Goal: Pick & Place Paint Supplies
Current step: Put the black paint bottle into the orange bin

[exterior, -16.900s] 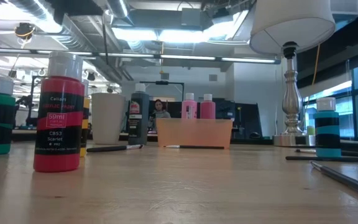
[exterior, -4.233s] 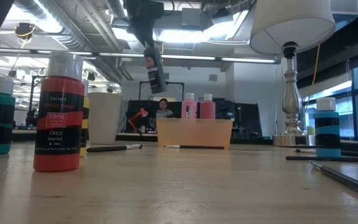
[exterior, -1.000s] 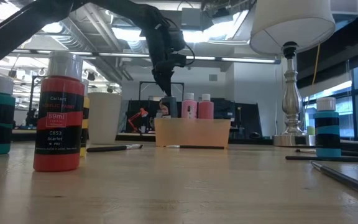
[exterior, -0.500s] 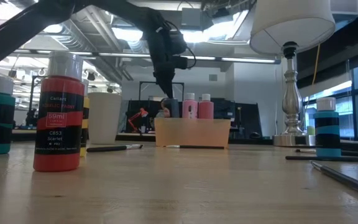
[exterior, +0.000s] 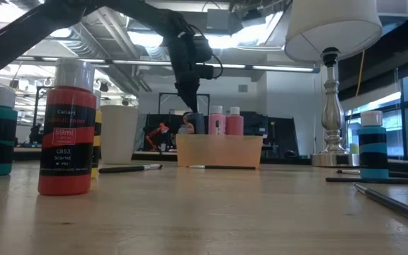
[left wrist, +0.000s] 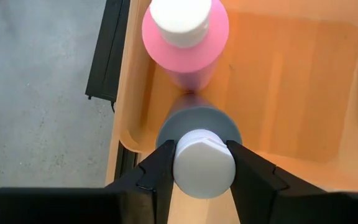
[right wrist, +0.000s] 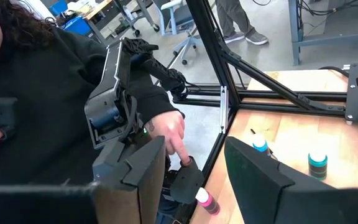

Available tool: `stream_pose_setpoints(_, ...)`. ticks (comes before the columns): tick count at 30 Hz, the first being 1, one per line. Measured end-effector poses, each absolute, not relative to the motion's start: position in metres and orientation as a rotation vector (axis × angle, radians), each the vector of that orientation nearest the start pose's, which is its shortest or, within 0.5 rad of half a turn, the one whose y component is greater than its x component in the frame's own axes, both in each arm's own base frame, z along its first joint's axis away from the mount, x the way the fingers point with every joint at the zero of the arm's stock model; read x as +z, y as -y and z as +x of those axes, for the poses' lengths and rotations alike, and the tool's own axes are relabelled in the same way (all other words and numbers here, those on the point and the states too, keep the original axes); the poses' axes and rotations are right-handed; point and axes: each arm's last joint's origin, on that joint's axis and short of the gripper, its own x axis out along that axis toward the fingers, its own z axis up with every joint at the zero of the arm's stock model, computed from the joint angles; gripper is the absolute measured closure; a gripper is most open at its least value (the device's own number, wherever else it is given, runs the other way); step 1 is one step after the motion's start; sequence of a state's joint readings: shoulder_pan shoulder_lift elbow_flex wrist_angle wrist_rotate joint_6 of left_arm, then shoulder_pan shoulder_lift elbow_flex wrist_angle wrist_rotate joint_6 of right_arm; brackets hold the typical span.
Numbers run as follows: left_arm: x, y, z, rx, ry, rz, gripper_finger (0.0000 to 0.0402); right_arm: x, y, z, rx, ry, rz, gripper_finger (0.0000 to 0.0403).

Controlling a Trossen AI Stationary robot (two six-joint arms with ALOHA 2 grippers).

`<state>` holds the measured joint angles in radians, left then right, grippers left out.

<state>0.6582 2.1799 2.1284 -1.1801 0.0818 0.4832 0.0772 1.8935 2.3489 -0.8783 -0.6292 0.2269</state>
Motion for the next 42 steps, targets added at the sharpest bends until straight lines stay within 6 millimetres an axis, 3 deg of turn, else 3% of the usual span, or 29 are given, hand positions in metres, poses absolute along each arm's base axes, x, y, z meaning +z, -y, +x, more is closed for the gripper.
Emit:
stream_pose_setpoints(5,0.2756,-0.2735,0.3591,0.203,-1.234,-0.034,0.0249,0.4781,-0.0469,0.3779,0.648,-0.494,0.332,0.0232)
stream_pose_setpoints(15,0.2753,-0.2764,0.3628,0.258,-1.194,-0.062,0.0267,0.4780,-0.0469,0.3779,0.648,-0.496,0.333,0.0232)
stream_pose_setpoints(42,0.2756,-0.2761,0.3672,0.305,-1.157,-0.107,0.0261,0.4749,-0.0471,0.3764,0.646,-0.530,0.336,0.0232)
